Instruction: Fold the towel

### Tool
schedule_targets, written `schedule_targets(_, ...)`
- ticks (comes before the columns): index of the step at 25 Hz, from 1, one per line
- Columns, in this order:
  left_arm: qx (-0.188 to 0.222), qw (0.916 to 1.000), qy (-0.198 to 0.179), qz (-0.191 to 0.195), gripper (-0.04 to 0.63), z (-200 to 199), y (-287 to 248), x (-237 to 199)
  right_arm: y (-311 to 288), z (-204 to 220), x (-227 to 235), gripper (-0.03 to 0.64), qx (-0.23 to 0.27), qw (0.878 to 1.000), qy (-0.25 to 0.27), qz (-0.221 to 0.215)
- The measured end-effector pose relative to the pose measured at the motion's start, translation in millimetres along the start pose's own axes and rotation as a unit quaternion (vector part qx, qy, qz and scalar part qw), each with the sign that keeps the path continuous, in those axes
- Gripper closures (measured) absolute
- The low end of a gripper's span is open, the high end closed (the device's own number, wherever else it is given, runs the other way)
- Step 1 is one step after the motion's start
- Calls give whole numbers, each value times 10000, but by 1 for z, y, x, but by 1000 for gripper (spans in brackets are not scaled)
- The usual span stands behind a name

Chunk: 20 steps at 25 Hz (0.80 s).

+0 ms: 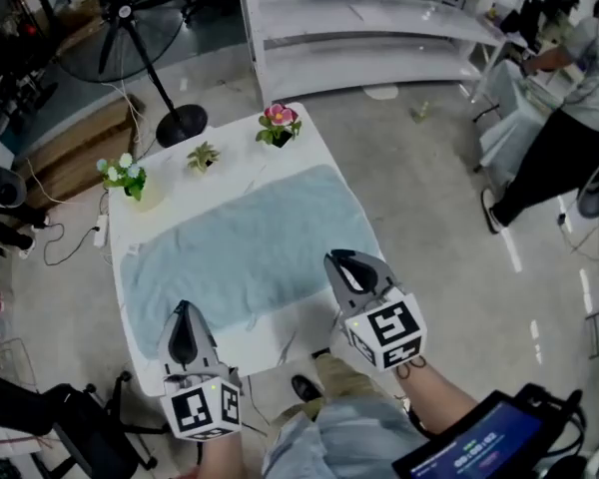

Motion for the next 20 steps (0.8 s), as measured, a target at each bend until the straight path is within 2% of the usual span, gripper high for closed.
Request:
schedule_targets(5, -441, 9988, 155, 112, 589, 33, -47, 8, -24, 33, 64, 561, -487, 9976, -169, 464)
schedule_targets(12, -1058, 9942, 71, 204, 589, 98, -89, 14, -41, 107, 138, 445, -1240, 9856, -613, 970)
schedule_targets(16, -1382, 9900, 93, 259, 589, 120, -102, 16, -48, 133, 164, 416, -1543, 9785, -846, 1075)
schedule_targets(20, -1489, 9883, 124, 320, 589, 130, -111, 22, -55, 149, 177, 414, -1771, 9719, -1177, 1009)
Point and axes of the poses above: the fingertips, and each gripper's own axes: y backward along the fingers, x to its right, z out of its underside, the point moved 1 cm from there along y, backward along the fingers, and after that the axes turned 4 degrees about -y, right-handed, at the moved point
